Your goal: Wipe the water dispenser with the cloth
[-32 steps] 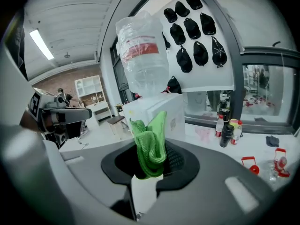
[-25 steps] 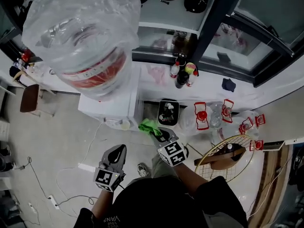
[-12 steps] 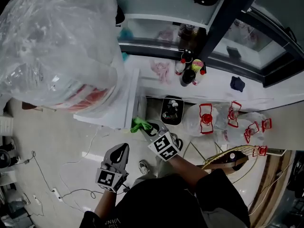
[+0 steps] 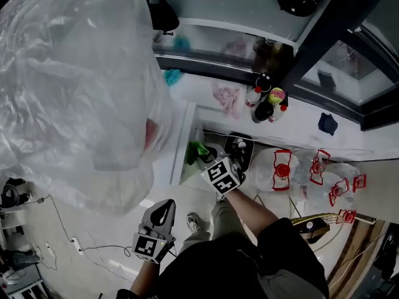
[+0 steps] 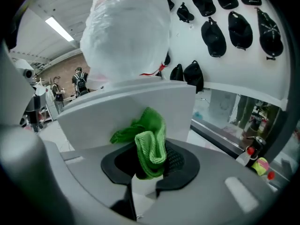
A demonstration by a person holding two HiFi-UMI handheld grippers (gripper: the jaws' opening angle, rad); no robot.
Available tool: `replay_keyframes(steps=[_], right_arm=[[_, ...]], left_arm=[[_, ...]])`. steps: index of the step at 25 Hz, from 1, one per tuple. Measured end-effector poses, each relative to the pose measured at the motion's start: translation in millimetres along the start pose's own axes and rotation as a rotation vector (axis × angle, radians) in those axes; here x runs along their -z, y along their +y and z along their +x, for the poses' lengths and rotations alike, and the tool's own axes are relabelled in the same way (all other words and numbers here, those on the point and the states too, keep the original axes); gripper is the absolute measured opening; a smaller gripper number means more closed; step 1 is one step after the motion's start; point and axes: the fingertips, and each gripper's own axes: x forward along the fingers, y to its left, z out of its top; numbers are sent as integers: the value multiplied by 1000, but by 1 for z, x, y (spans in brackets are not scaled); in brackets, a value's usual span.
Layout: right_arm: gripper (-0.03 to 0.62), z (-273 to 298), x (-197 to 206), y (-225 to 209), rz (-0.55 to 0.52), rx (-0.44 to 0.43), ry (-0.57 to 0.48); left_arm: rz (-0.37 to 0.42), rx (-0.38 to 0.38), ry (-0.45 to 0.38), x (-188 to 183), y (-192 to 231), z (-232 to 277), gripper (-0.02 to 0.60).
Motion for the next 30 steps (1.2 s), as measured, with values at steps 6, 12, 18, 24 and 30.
replay_keyframes(steps=[6, 12, 18, 24, 30], right_arm=[[94, 32, -17, -71, -20, 92, 26], [94, 49, -36, -120, -34, 173, 36], [94, 36, -31, -131, -31, 239, 19], [94, -17, 5, -83, 29, 248, -26], [94, -49, 63, 8, 49, 169, -16]], left_arm=[[-25, -32, 19, 2, 9, 5, 2], [-23, -32, 1, 5, 10, 12, 2], [-19, -17, 11, 5, 5, 7, 2], [29, 28, -36, 13, -2, -2, 2], [49, 85, -7, 12, -12, -2, 2]])
